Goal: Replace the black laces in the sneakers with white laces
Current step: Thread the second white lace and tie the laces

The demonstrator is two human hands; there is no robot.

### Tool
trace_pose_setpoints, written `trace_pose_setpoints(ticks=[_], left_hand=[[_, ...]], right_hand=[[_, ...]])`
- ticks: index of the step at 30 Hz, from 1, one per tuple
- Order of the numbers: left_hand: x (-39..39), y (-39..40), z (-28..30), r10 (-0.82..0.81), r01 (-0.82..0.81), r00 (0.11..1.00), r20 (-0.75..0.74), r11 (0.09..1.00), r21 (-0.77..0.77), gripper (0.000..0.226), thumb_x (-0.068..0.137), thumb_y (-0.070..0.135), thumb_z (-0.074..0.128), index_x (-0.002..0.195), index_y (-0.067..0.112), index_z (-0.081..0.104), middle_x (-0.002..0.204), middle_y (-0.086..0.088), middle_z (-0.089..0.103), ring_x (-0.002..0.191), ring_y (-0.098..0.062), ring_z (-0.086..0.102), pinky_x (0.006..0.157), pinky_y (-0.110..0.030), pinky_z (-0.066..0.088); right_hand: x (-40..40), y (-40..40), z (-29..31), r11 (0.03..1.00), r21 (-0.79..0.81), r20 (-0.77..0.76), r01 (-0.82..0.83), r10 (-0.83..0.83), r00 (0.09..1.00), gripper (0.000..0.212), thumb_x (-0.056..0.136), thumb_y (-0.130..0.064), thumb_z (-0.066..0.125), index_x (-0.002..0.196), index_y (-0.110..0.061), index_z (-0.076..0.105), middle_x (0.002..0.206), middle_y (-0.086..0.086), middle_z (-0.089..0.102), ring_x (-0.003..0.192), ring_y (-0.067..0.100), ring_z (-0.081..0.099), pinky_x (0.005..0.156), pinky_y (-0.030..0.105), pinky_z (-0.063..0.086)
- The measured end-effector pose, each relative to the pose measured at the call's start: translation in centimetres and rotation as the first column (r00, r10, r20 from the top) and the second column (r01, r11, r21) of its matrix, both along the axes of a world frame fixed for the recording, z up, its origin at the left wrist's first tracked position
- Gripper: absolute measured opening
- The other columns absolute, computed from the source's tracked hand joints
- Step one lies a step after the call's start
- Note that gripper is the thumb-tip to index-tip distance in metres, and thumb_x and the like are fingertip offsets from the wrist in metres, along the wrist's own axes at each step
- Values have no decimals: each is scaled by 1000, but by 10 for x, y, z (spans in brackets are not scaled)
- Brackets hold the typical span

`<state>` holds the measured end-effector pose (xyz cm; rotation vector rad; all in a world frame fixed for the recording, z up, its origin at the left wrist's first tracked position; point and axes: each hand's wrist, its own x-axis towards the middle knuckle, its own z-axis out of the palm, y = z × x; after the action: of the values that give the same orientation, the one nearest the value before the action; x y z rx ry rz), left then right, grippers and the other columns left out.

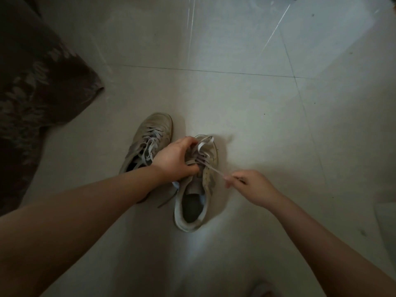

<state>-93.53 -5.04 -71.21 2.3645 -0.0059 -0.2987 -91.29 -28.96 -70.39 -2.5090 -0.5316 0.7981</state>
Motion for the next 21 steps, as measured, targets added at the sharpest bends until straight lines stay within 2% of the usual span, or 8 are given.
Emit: trace_pose_setpoints(ticks=[5, 8, 10, 12, 15, 17, 19, 21], left_hand=[[-4, -2, -4, 44, -44, 999, -11, 999, -12, 61, 73, 32, 68, 129, 28, 43, 124, 9, 53, 108, -9, 53, 83, -31, 49], [-7, -5, -7, 67, -66, 998, 4, 997, -38, 64, 72, 30, 69, 131, 26, 43, 124, 8, 53, 107, -10, 53, 85, -31, 49], [-8, -6, -9, 81, -80, 997, 14, 995, -57, 62, 73, 28, 69, 130, 24, 45, 124, 6, 53, 108, -12, 53, 88, -32, 48], [-10, -8, -12, 101, -100, 995, 21, 992, -74, 58, 73, 27, 69, 128, 24, 47, 123, 6, 53, 108, -13, 53, 89, -30, 47], [-11, -8, -17, 120, -117, 992, 40, 990, -74, 57, 73, 29, 69, 126, 24, 48, 121, 5, 54, 108, -14, 53, 89, -29, 46], [-11, -9, -18, 126, -123, 991, 45, 989, -77, 58, 72, 29, 69, 126, 24, 48, 120, 5, 54, 108, -15, 53, 90, -31, 47], [-12, -10, -18, 132, -128, 990, 47, 989, -78, 58, 73, 30, 70, 127, 24, 48, 121, 4, 54, 108, -15, 53, 90, -32, 47], [-12, -10, -18, 138, -134, 989, 50, 988, -75, 59, 73, 30, 69, 128, 24, 48, 122, 4, 54, 108, -15, 53, 88, -28, 46]], right_hand=[[4, -47, -11, 914, 13, -65, 406, -404, 912, 36, 96, -23, 52, 61, -18, 60, 55, -2, 47, 52, 12, 41, 51, 24, 31], [3, -41, -16, 613, 246, -396, 751, -643, 655, 36, 99, -23, 46, 65, -15, 55, 58, 3, 52, 54, 15, 41, 47, 19, 31], [11, -24, -9, 305, 336, -681, 891, -575, 453, 33, 100, -24, 40, 73, -16, 57, 81, -1, 68, 78, 14, 58, 63, 19, 44], [17, -4, 9, 57, 354, -872, 933, -341, 352, 43, 100, -22, 35, 63, -15, 55, 104, 3, 69, 106, 14, 59, 91, 26, 44], [22, 22, 34, -133, 334, -940, 933, -119, 320, 51, 99, -26, 38, 49, -15, 41, 82, 8, 70, 97, 18, 67, 98, 36, 44], [23, 38, 42, -67, 324, -937, 944, -159, 310, 43, 99, -28, 41, 59, -15, 38, 55, 2, 50, 58, 13, 61, 74, 30, 53], [22, 51, 38, 317, 354, -785, 880, -412, 464, 33, 98, -32, 45, 70, -16, 39, 56, -2, 40, 43, 9, 40, 47, 21, 43], [16, 56, 30, 753, 255, -415, 607, -482, 772, 28, 93, -40, 54, 85, -15, 45, 69, -2, 46, 53, 11, 44, 51, 25, 43]])
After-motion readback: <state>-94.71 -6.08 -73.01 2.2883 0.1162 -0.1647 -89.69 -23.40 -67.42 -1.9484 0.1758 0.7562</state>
